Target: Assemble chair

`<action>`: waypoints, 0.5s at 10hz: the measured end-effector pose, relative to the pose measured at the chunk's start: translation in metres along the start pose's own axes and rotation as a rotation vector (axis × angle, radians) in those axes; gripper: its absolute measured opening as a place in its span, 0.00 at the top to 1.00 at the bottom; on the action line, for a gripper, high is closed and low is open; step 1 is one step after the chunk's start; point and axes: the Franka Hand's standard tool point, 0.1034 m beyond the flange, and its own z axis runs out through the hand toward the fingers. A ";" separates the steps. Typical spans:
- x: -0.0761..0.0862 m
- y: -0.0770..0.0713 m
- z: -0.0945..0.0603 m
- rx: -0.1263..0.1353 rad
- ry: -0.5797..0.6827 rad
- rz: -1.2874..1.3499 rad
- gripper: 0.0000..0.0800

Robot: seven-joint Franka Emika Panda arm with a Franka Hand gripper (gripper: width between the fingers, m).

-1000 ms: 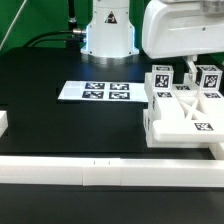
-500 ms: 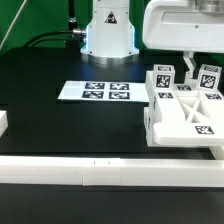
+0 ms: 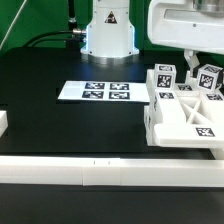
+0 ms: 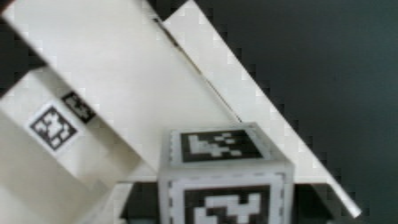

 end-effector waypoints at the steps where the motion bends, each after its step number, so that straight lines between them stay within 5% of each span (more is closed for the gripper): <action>1: -0.001 0.000 0.000 0.001 0.003 0.116 0.64; 5: -0.006 0.009 0.001 0.035 0.028 0.399 0.64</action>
Offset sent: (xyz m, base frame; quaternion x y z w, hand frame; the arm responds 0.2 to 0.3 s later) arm -0.0268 -0.0145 -0.0036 -0.0249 0.0485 0.2256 0.9727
